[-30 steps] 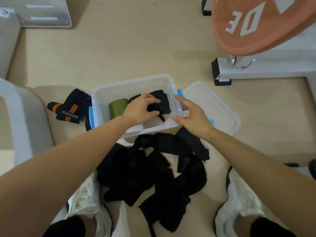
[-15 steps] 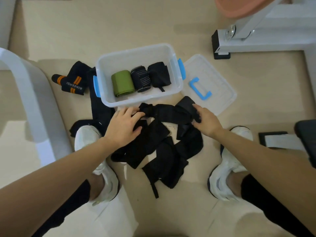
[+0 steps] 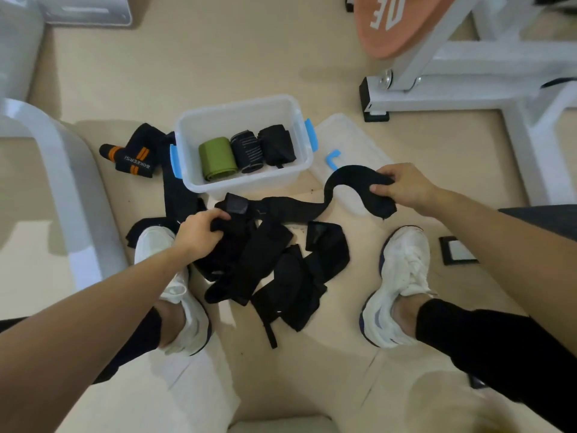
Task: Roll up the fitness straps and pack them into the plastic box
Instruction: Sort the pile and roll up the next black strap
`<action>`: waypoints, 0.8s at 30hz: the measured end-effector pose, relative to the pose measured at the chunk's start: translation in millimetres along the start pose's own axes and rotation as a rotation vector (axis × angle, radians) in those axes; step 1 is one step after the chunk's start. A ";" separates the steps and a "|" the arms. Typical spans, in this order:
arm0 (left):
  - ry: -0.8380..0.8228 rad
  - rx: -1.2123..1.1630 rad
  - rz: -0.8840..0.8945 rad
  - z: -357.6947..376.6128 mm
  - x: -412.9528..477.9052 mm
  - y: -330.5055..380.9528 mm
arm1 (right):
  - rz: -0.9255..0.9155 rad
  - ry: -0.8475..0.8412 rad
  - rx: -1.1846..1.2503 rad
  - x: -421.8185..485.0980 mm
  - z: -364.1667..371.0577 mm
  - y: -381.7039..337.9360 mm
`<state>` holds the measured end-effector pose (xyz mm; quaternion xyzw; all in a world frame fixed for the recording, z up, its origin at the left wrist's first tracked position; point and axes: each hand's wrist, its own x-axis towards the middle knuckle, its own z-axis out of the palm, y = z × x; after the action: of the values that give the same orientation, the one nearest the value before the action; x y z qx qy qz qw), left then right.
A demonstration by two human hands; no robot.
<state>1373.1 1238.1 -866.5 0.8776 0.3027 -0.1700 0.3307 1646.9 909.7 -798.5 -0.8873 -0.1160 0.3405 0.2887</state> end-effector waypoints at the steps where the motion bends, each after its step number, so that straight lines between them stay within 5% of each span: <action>1: 0.001 -0.059 0.007 -7.1 -1.5 3.1 | -0.022 0.009 0.004 -6.8 -7.4 -5.9; 11: 0.054 -0.408 0.097 -106.7 -50.1 88.2 | -0.210 -0.188 -0.309 -83.8 -27.3 -32.6; 15: 0.018 -0.549 0.142 -138.0 -75.6 115.2 | -0.156 -0.465 -0.235 -106.7 -15.1 -44.5; 20: 0.003 -0.626 0.253 -150.2 -98.3 122.0 | -0.267 -0.265 0.061 -106.2 16.7 -79.8; 24: 0.010 -0.689 0.304 -154.6 -114.4 126.6 | -0.358 -0.300 0.235 -108.2 50.4 -114.9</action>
<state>1382.9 1220.1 -637.2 0.7506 0.2098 -0.0029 0.6265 1531.9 980.6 -702.7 -0.7525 -0.2725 0.4230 0.4249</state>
